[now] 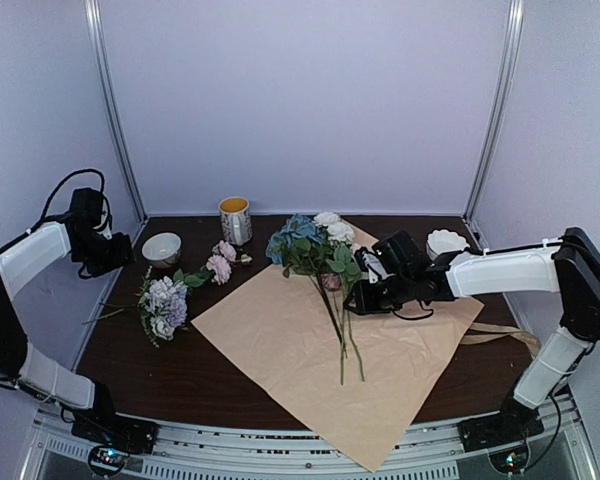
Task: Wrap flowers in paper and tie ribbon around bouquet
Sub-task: Place the fake flower on the flattened wrapping paper, then adjust the fake flower at the corner of the board, then pick up the fake flower from the corner of the board.
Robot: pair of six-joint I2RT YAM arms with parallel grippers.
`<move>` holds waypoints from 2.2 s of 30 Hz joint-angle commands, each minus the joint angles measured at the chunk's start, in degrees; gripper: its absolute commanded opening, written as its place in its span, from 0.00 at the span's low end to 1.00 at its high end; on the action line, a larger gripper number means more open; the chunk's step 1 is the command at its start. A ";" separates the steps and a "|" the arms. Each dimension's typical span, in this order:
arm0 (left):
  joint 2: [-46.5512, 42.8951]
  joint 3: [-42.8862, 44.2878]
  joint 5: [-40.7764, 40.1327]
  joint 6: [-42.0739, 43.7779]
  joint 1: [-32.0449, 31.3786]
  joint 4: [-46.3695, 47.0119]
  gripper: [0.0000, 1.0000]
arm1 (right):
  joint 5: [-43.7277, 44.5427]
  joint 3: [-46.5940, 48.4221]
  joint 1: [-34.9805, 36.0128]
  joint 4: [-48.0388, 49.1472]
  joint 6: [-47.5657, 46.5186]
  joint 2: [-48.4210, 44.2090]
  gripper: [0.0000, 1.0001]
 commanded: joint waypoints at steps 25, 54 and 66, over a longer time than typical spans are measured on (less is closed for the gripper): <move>15.63 -7.12 9.13 -0.29 -6.77 2.99 0.55 | 3.56 2.77 -0.49 -10.03 -12.30 -14.36 0.37; 32.96 25.06 13.36 13.20 -14.77 -5.07 0.66 | 7.02 5.69 -1.02 -15.12 -13.28 -14.21 0.39; 44.23 30.90 15.78 12.42 -15.81 -5.46 0.51 | 8.00 5.54 -1.11 -15.28 -13.21 -14.41 0.40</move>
